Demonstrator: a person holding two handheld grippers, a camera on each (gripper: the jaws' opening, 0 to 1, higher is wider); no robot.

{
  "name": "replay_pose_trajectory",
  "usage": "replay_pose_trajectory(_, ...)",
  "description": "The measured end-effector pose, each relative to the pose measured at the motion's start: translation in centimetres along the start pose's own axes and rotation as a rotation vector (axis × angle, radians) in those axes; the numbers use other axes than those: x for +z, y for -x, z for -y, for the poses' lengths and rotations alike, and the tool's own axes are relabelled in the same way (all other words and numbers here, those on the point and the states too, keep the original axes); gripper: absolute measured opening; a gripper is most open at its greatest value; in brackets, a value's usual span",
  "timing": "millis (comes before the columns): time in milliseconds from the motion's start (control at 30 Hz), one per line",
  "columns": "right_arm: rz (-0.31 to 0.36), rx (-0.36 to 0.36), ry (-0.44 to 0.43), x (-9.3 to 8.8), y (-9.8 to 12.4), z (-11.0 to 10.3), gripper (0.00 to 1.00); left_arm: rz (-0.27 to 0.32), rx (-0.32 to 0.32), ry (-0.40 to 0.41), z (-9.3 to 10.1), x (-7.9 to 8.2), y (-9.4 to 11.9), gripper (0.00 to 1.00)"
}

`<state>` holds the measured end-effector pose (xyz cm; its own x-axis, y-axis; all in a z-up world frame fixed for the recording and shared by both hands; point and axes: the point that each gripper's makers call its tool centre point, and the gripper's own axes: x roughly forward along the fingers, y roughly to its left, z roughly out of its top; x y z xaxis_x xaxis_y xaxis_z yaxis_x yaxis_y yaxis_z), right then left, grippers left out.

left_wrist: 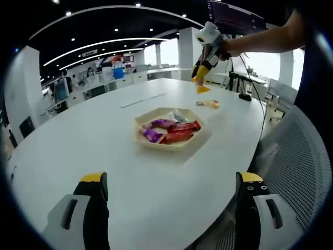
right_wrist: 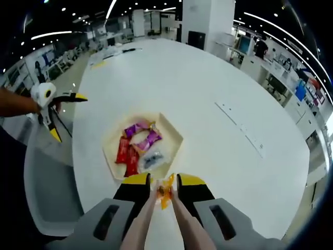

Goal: Place the target food into the container with the food tongs after gripping and lifting it, then release it inside without dropping or visibly crushing the food.

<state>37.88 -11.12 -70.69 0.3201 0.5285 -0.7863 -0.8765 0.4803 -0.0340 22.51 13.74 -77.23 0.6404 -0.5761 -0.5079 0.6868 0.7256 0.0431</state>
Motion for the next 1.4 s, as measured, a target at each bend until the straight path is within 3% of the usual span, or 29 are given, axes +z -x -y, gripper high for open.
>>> replay_pose_trajectory(333,0.003,0.02,0.018,1.4,-1.0,-0.7,0.19,0.007,0.008,0.004,-0.2,0.1,0.1,1.0)
replay_pose_trajectory(800,0.043,0.059,0.039,5.3,-3.0,-2.6,0.2,0.005,0.014,0.007,-0.3,0.1,0.1,1.0)
replay_pose_trajectory(1400,0.062,0.094,0.065,8.5,-5.0,-4.0,0.2,0.004,0.023,0.012,-0.5,0.1,0.1,1.0)
